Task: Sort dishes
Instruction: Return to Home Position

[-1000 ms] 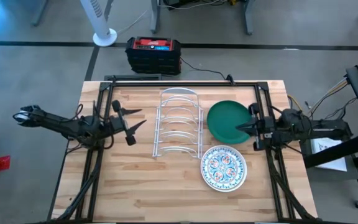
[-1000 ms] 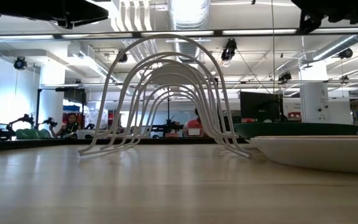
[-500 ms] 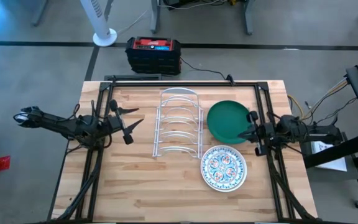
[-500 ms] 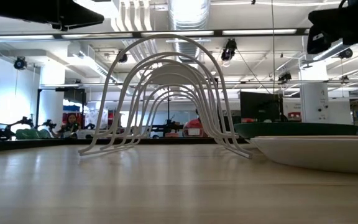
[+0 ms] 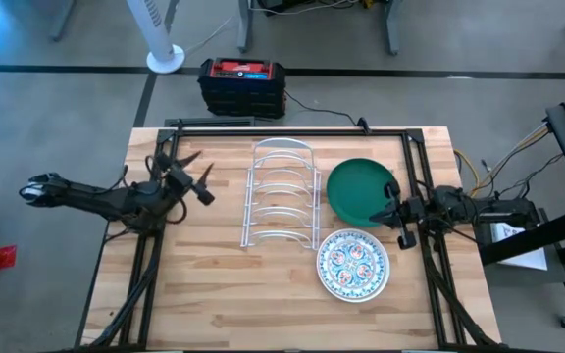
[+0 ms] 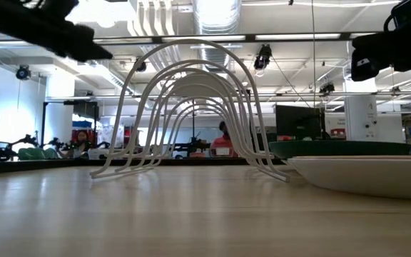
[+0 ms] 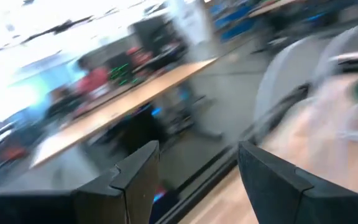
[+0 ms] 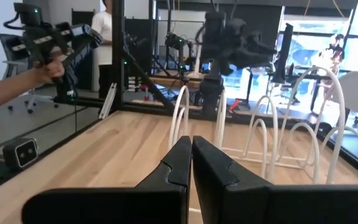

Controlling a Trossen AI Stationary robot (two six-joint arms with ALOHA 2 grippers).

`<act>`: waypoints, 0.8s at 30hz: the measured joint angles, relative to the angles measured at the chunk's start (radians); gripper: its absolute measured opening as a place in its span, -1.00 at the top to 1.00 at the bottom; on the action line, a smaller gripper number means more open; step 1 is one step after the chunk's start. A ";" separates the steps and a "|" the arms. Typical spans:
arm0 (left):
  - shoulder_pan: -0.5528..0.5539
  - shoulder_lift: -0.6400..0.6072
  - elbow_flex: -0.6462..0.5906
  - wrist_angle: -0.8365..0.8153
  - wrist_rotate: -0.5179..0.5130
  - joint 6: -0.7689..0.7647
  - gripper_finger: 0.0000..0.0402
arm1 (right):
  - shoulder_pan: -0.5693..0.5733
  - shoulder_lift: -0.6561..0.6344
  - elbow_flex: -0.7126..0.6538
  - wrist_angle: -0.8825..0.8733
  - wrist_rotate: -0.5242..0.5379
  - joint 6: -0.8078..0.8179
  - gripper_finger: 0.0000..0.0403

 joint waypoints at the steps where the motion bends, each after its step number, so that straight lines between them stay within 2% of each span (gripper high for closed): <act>1: 0.023 -0.001 -0.013 0.001 -0.027 -0.016 -0.02 | 0.000 0.000 0.000 0.000 0.000 0.000 0.97; 7: 0.173 -0.016 -0.082 0.006 -0.293 -0.042 0.00 | 0.000 0.001 0.000 0.000 0.000 0.001 0.97; 14: 0.448 -0.037 -0.145 0.005 -0.300 -0.093 0.09 | 0.000 0.001 0.000 -0.008 0.002 0.000 0.97; 16: 0.543 -0.037 -0.151 0.007 -0.232 -0.105 0.12 | 0.000 0.001 0.000 -0.016 0.002 0.001 0.97; 21: 0.784 -0.031 -0.155 0.005 0.097 -0.113 0.18 | 0.000 0.002 0.000 -0.026 0.002 0.033 0.97; 24: 0.905 -0.031 -0.157 0.009 0.192 -0.142 0.22 | 0.000 0.002 0.000 -0.026 0.002 0.035 0.97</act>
